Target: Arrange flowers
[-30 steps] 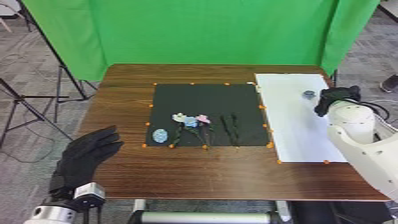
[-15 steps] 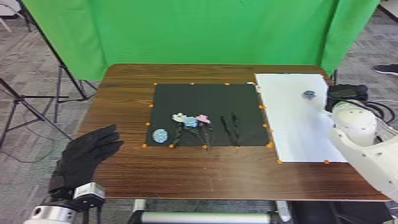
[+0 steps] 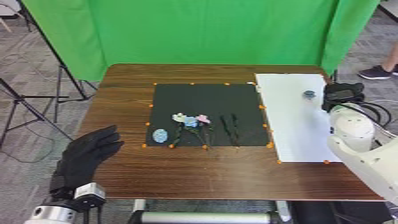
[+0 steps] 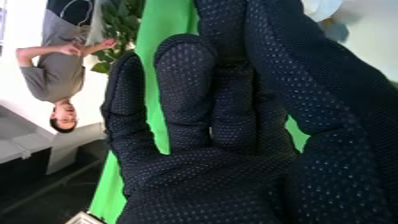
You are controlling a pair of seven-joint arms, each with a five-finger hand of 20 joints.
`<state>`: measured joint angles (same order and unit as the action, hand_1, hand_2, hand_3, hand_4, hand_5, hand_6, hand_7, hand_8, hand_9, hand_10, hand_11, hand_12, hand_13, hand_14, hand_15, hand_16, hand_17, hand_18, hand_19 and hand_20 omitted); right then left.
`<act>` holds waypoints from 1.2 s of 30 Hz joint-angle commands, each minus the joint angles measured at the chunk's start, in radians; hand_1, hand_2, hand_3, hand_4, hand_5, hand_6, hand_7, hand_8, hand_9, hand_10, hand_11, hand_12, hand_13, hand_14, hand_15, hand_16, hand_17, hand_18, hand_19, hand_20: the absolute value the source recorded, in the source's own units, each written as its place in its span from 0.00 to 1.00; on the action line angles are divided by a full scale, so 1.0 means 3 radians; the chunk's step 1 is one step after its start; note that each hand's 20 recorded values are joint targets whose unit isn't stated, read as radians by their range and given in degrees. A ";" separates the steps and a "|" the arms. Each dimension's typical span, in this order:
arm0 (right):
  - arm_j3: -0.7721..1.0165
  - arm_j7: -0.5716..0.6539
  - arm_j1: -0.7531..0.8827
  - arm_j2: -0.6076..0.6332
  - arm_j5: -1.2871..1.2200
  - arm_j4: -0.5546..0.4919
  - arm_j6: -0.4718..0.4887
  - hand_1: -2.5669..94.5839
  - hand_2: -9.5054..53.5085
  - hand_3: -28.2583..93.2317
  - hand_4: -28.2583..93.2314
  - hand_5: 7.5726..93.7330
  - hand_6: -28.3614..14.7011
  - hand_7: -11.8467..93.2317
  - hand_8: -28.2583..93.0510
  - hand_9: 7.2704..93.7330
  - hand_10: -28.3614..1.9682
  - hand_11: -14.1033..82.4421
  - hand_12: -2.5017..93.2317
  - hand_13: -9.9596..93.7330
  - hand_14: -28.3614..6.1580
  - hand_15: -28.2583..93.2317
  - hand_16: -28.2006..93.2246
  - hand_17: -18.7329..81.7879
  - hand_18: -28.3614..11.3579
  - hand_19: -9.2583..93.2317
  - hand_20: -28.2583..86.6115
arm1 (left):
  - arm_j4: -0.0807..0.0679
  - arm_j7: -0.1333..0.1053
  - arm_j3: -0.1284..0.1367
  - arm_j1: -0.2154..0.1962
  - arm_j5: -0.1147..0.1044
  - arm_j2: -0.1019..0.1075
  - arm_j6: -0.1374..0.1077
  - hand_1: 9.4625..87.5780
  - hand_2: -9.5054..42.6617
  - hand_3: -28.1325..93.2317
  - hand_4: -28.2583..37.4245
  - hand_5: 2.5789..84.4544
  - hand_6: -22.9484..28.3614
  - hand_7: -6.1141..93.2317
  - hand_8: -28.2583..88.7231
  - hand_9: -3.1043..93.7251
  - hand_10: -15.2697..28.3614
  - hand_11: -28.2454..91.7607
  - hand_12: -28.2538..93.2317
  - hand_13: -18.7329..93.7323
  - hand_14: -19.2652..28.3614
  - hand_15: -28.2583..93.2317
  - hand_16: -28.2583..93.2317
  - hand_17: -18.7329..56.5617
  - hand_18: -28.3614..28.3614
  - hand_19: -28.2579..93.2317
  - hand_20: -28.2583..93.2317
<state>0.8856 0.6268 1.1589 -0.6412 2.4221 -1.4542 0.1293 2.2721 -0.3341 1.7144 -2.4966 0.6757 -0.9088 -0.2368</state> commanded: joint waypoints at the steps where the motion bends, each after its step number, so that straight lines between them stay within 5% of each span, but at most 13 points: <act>1: -0.0075 -0.0008 -0.0203 0.0033 -0.0013 -0.0172 -0.0178 0.57 0.00 0.87 0.00 0.79 0.74 0.51 0.23 0.97 0.76 0.31 0.45 0.74 0.69 0.79 0.54 0.38 0.13 0.85 0.59 | 0.0023 0.0003 0.0029 -0.0089 -0.0009 0.0011 -0.0005 0.24 0.28 0.89 0.18 0.52 0.71 0.23 0.16 0.42 0.85 0.52 0.31 0.40 1.00 0.76 0.11 0.13 0.91 0.73 0.33; 7: -0.0197 -0.0181 -0.0300 0.0060 -0.0100 -0.0428 -0.0339 0.57 0.00 0.87 0.00 0.79 0.74 0.50 0.24 0.97 0.76 0.31 0.45 0.74 0.68 0.80 0.54 0.38 0.13 0.85 0.59 | 0.0044 -0.0043 0.0070 -0.0173 -0.0061 0.0072 -0.0060 0.24 0.28 0.89 0.18 0.52 0.71 0.23 0.16 0.42 0.85 0.52 0.31 0.40 1.00 0.76 0.11 0.13 0.91 0.73 0.33; 17: -0.0672 -0.0545 -0.0750 -0.0264 -0.0239 -0.0812 -0.0447 0.57 0.00 0.88 0.00 0.79 0.74 0.49 0.24 0.97 0.75 0.31 0.45 0.74 0.67 0.80 0.53 0.38 0.13 0.85 0.60 | 0.0069 -0.0074 0.0114 -0.0218 -0.0061 0.0071 -0.0092 0.24 0.28 0.89 0.18 0.52 0.71 0.23 0.16 0.43 0.86 0.52 0.31 0.40 1.00 0.76 0.11 0.13 0.91 0.73 0.33; 18: -0.0714 -0.0571 -0.0782 -0.0321 -0.0262 -0.0833 -0.0445 0.57 0.00 0.88 0.00 0.80 0.73 0.49 0.24 0.97 0.75 0.31 0.45 0.74 0.66 0.80 0.53 0.38 0.13 0.85 0.60 | 0.0073 -0.0124 0.0100 -0.0228 -0.0096 0.0124 -0.0127 0.24 0.28 0.89 0.18 0.52 0.71 0.23 0.16 0.43 0.86 0.52 0.31 0.40 1.00 0.76 0.11 0.13 0.91 0.73 0.33; 25: -0.0884 -0.0672 -0.0764 -0.0709 -0.0163 -0.0871 -0.0401 0.57 0.00 0.88 0.00 0.80 0.73 0.48 0.24 0.97 0.75 0.31 0.45 0.74 0.66 0.80 0.53 0.38 0.12 0.85 0.60 | 0.0080 -0.0062 0.0127 -0.0207 -0.0080 0.0105 -0.0108 0.24 0.28 0.89 0.19 0.52 0.71 0.23 0.16 0.43 0.85 0.52 0.31 0.40 1.00 0.76 0.11 0.13 0.91 0.73 0.33; 27: -0.0946 -0.0680 -0.0748 -0.0795 -0.0131 -0.0861 -0.0437 0.57 0.00 0.88 0.00 0.80 0.73 0.48 0.24 0.97 0.74 0.31 0.45 0.74 0.66 0.80 0.53 0.38 0.12 0.85 0.60 | 0.0082 -0.0104 0.0126 -0.0231 -0.0120 0.0160 -0.0137 0.24 0.28 0.89 0.18 0.52 0.71 0.23 0.16 0.42 0.86 0.52 0.31 0.41 1.00 0.76 0.11 0.13 0.91 0.73 0.33; 36: -0.0734 -0.0859 -0.0470 -0.1072 0.0090 -0.0618 -0.0348 0.57 0.00 0.88 0.00 0.80 0.73 0.48 0.25 0.97 0.75 0.31 0.45 0.74 0.66 0.80 0.53 0.37 0.13 0.84 0.60 | 0.0057 0.0047 0.0138 -0.0119 -0.0032 0.0062 -0.0030 0.24 0.28 0.89 0.19 0.52 0.71 0.23 0.16 0.43 0.85 0.52 0.31 0.41 1.00 0.76 0.11 0.13 0.91 0.73 0.33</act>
<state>0.6735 0.4053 0.9806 -0.9212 2.4343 -1.6966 0.0207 2.2873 -0.3503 1.7507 -2.5460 0.6536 -0.8704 -0.2642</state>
